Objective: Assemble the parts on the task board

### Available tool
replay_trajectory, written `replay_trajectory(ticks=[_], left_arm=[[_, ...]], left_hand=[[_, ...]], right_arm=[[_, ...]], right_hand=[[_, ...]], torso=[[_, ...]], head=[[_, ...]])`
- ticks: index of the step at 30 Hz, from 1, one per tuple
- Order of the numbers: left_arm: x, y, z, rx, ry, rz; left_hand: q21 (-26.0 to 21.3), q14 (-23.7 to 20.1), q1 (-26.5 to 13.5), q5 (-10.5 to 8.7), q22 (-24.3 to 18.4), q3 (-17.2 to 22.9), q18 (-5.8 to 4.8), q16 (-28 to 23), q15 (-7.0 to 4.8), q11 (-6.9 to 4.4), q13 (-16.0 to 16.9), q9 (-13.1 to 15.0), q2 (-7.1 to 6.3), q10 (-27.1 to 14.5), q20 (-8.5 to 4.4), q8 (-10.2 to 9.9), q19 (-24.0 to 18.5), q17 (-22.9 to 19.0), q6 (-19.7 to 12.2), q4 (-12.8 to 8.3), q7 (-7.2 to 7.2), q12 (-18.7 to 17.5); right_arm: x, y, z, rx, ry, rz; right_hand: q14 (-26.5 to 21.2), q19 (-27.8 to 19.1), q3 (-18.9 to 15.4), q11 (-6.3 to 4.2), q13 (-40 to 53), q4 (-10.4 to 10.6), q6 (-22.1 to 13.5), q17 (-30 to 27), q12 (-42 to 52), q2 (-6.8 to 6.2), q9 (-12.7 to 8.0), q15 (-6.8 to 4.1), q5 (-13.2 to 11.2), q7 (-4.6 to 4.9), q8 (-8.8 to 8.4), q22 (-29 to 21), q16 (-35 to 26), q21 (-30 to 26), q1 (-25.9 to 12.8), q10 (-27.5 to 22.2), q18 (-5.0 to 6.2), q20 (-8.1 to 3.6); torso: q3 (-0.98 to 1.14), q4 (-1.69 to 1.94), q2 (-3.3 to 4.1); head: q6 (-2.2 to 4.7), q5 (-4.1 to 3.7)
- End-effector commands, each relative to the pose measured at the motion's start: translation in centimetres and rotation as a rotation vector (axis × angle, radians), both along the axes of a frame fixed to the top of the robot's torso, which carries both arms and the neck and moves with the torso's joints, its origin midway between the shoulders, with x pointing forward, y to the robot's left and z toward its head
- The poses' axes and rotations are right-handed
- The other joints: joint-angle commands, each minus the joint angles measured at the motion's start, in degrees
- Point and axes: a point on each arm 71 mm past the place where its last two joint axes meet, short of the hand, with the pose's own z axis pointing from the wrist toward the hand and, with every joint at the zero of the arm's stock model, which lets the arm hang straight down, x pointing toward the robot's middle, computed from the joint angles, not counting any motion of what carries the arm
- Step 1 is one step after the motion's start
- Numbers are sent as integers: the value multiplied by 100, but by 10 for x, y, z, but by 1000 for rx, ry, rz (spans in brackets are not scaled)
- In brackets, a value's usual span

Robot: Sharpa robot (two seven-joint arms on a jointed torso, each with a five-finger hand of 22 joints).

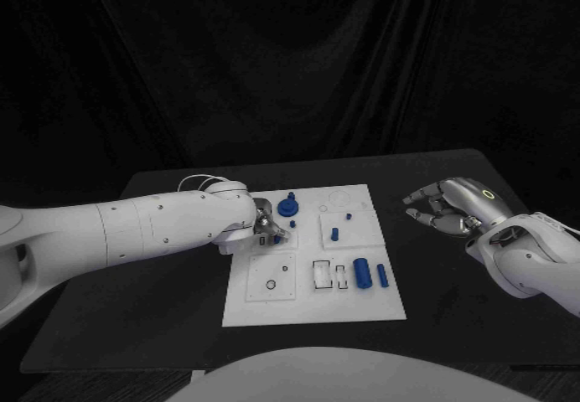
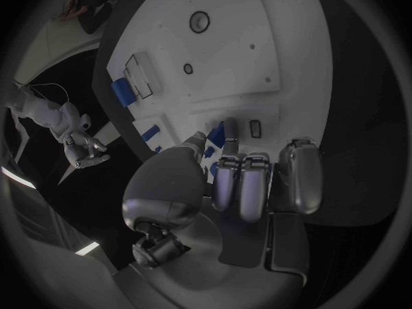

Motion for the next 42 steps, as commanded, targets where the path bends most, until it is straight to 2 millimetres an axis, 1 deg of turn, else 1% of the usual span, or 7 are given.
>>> replay_trajectory(ticks=[1,13,27,33,36,38,42], left_arm=[[-2,-3,-1,-7,15,-19],[-1,-2,-1,-18,7,-19],[-2,4,0,-30,-9,-6],[-2,6,0,-29,-9,-1],[-3,7,0,-26,-7,-1],[-3,7,0,-25,-5,-1],[-3,8,0,-26,-5,-2]], left_hand=[[-31,605,142,174,977,72,57,15,28,30,1466,-65,18,563,14,-72,-2,1510,44,-126,-2,-27],[-85,605,318,770,995,416,63,15,15,10,1451,-221,-4,540,1,-214,-11,1510,89,-440,-23,-55],[-115,605,250,1045,1029,1008,64,15,-21,-34,1450,-129,-131,538,-30,-98,-1,1510,194,-778,-79,-57],[-131,605,8,679,1043,1121,63,15,-21,-33,1450,-30,-199,538,-32,-16,1,1510,153,-755,-72,-58],[-150,605,-275,-41,1051,1017,63,15,1,-5,1447,16,-238,533,-18,23,0,1510,131,-595,-36,-64],[-154,605,-434,-268,1057,893,63,15,14,15,1445,27,-282,531,-10,31,3,1510,122,-484,-14,-67],[-171,605,-868,-363,1065,443,67,15,30,28,1439,48,-434,523,-4,36,0,1510,93,-111,6,-78]], right_arm=[[0,-1,-1,1,1,-13],[-1,-1,-2,-1,4,-13],[-1,-3,-3,-4,10,-17],[-1,-3,-4,-5,13,-19],[-1,-3,-4,-5,13,-19],[-1,-3,-4,-6,14,-19],[-1,-3,-4,-6,15,-21]], right_hand=[[270,-37,32,-25,-598,-10,36,-6,-8,27,-6,-18,32,-8,-28,824,-21,-10,-33,-22,24,5],[270,-39,39,-27,-604,-19,40,-7,-14,26,-6,-20,40,-10,-28,822,-21,-17,-27,-23,25,4],[269,-41,52,-27,-605,-24,47,-10,-14,34,-6,-21,53,-10,-27,820,-23,-23,-26,-21,27,3],[269,-43,57,-26,-609,-21,49,-12,-18,40,-7,-21,61,-8,-28,819,-24,-28,-33,-21,27,2],[269,-43,57,-26,-609,-21,49,-12,-18,40,-7,-21,61,-8,-28,819,-24,-28,-33,-21,27,2],[269,-43,57,-26,-609,-21,49,-12,-18,40,-7,-21,61,-8,-28,819,-24,-28,-33,-21,27,2],[268,-43,61,-26,-610,-22,50,-15,-19,41,-7,-21,67,-8,-28,819,-27,-30,-35,-21,28,2]], torso=[[6,0,0],[-1,4,-2],[-4,4,-8],[-8,4,-13],[-6,3,-8],[-6,3,-7],[-5,7,-9]], head=[[-1,1],[-1,19],[-1,29],[-1,41],[-1,38],[-1,40],[-1,43]])
